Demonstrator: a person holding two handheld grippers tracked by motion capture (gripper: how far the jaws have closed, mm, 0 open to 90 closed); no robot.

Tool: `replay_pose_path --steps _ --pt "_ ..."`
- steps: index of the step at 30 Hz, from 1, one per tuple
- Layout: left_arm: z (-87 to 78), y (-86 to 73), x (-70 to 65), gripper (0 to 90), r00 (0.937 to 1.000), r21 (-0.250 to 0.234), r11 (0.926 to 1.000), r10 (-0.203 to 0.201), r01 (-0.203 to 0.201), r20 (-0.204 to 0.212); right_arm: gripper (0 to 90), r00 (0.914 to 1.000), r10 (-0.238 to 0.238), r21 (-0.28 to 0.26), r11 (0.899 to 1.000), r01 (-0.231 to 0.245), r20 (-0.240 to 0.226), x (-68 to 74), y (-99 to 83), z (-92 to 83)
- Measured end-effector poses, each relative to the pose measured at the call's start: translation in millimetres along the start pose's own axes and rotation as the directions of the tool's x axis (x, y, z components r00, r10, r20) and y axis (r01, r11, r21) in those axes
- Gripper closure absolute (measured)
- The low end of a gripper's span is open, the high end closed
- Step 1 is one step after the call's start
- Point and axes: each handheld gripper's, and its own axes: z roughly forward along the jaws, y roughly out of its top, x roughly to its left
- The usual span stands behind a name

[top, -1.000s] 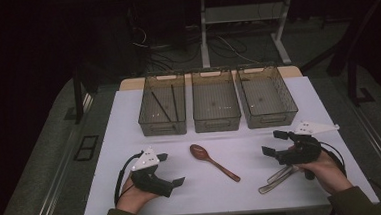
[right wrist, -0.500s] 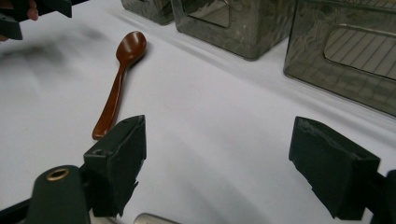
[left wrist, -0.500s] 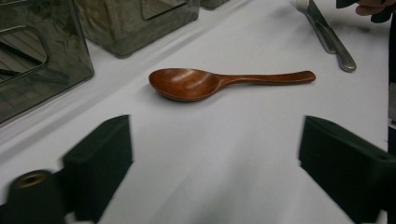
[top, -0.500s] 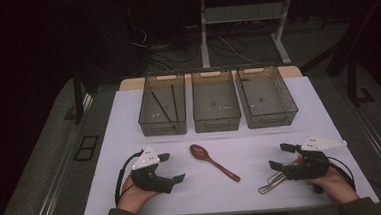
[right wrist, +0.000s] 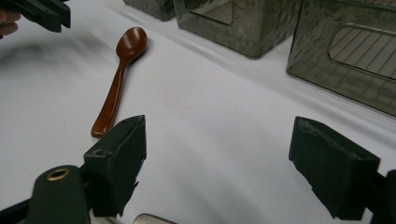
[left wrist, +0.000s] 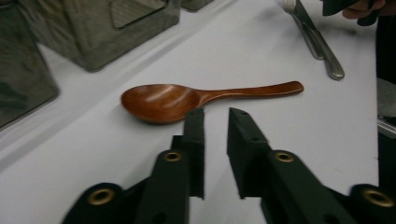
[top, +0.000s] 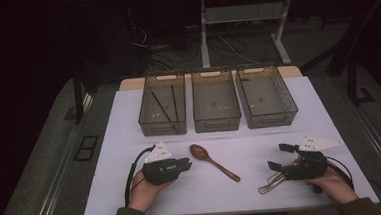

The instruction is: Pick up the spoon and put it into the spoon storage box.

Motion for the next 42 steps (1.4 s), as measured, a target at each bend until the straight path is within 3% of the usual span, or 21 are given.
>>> replay_pose_path --steps 2,7,16,22,25,30,31,40,42 --pt "6.4 3.3 -1.3 88.8 0.9996 0.004 1.0000 -0.002 0.001 0.028 18.2 1.0000 -0.001 0.004 1.000 0.001 -0.001 0.4 0.1 0.4" --pt "29.4 11.2 -8.6 88.9 0.9965 0.042 0.9986 0.029 -0.033 0.079 18.3 1.0000 -0.004 0.006 1.000 0.004 0.001 0.5 0.2 1.3" --pt "64.2 20.5 -16.4 89.0 0.9903 0.101 0.9919 0.065 -0.077 0.123 18.3 1.0000 -0.002 0.008 1.000 0.002 0.003 0.0 -0.1 1.5" --pt "86.7 23.7 -23.3 89.0 0.9840 0.144 0.9836 0.086 -0.109 0.156 18.3 1.0000 -0.004 0.006 1.000 0.004 0.002 -0.2 0.0 1.3" --pt "94.7 24.7 -27.1 89.0 0.9791 0.167 0.9758 0.112 -0.141 0.169 18.3 1.0000 0.000 0.004 1.000 0.000 0.002 -0.5 0.0 0.7" --pt "103.0 28.1 -31.7 89.0 0.9806 0.171 0.9739 0.124 -0.149 0.152 18.3 1.0000 0.000 0.002 1.000 0.000 0.001 -0.4 0.1 0.3" --pt "105.0 29.0 -32.2 89.1 0.9826 0.167 0.9763 0.113 -0.137 0.148 18.3 1.0000 0.000 0.003 1.000 0.000 0.000 -0.4 0.2 0.3" --pt "123.9 41.8 -25.7 89.1 0.9896 0.169 0.9780 0.107 -0.122 0.097 18.2 1.0000 0.003 0.002 1.000 -0.003 0.000 -0.7 0.0 0.4" --pt "127.1 45.1 -22.3 89.1 0.9871 0.173 0.9739 0.133 -0.147 0.090 18.3 1.0000 0.001 0.003 1.000 -0.001 0.000 -0.6 0.0 0.5"
